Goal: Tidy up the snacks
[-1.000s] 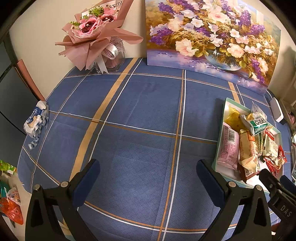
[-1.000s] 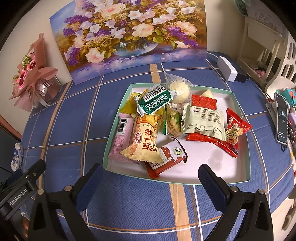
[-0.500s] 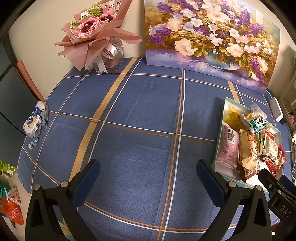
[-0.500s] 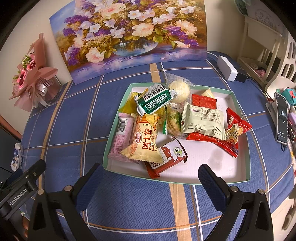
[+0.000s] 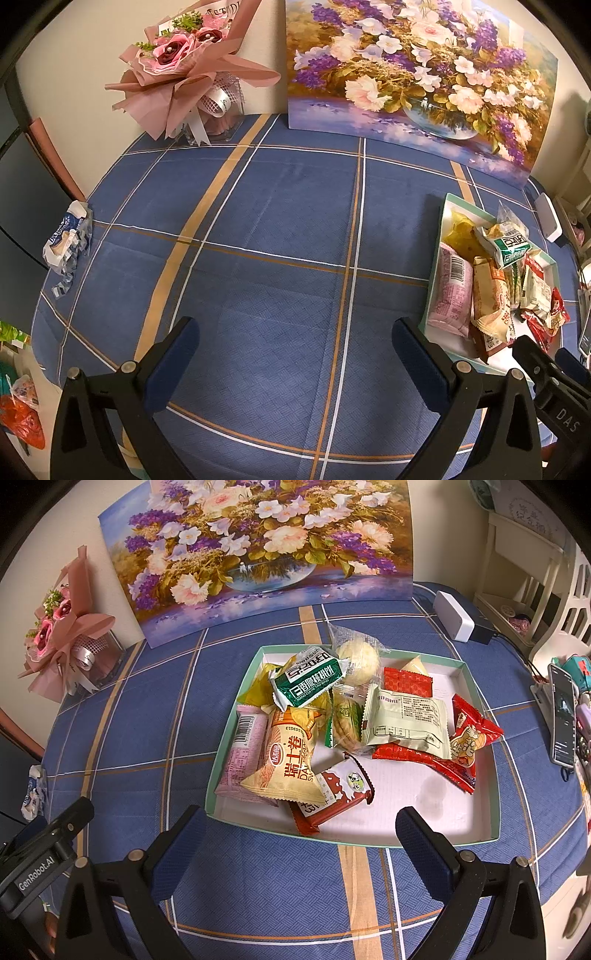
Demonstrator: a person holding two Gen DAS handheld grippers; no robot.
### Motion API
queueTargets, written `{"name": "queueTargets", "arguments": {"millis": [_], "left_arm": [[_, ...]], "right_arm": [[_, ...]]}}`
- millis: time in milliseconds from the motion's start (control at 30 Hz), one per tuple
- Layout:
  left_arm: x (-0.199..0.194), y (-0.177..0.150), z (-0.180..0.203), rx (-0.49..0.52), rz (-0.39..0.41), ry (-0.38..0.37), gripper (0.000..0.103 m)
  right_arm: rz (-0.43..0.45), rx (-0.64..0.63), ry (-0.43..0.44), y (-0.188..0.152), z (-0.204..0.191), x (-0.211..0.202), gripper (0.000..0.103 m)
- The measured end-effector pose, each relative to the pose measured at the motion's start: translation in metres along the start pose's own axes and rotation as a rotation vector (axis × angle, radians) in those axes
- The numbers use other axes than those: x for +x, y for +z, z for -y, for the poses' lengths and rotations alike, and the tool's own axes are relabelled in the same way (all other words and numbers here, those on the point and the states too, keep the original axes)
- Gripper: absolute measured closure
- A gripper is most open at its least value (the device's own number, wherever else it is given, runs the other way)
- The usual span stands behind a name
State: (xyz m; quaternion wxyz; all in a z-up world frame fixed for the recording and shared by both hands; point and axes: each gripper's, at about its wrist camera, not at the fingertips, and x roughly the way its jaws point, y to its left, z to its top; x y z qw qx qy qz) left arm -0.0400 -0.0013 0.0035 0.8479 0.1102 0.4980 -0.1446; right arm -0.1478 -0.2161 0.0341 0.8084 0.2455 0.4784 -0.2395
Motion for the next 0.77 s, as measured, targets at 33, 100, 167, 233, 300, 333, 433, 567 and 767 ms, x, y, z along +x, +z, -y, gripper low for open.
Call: {"name": "queueTargets", "arguments": {"millis": [33,100,167,233,300,333,433,567,767], "left_arm": [[-0.0001,0.0,-0.0002,0.0,0.001,0.0,0.0],[-0.0001,-0.0002,0.0001,0.0,0.002,0.002,0.0],[-0.0002,-0.0003,0.0007,0.001,0.002,0.004,0.0],[-0.0002,-0.0003,0.0003,0.0,0.002,0.004,0.0],[-0.0003,-0.0004,0.0005,0.0,0.002,0.005,0.0],[-0.0003,-0.0003,0.0007,-0.001,0.002,0.006,0.0],[-0.0004,-0.0001,0.0002,-0.003,0.001,0.007,0.0],[-0.0008,-0.0003,-0.0005,-0.001,0.007,0.008,0.0],[-0.0027,-0.001,0.0012,0.007,0.019,0.013,0.0]], "right_arm": [[0.0,0.0,0.0,0.0,0.0,0.0,0.0],[0.0,0.0,0.0,0.0,0.0,0.0,0.0],[0.0,0.0,0.0,-0.0001,0.0,0.0001,0.0],[0.0,0.0,0.0,-0.0001,0.0001,0.0002,0.0],[-0.001,0.0,0.0,-0.0002,0.0001,0.0003,0.0],[-0.001,0.0,0.0,-0.0003,0.0001,0.0003,0.0],[-0.001,0.0,-0.001,-0.0006,0.0001,0.0006,0.0],[-0.001,0.0,-0.001,-0.0007,0.0001,0.0008,0.0],[-0.002,-0.001,-0.001,-0.0023,0.0002,0.0011,0.0]]}}
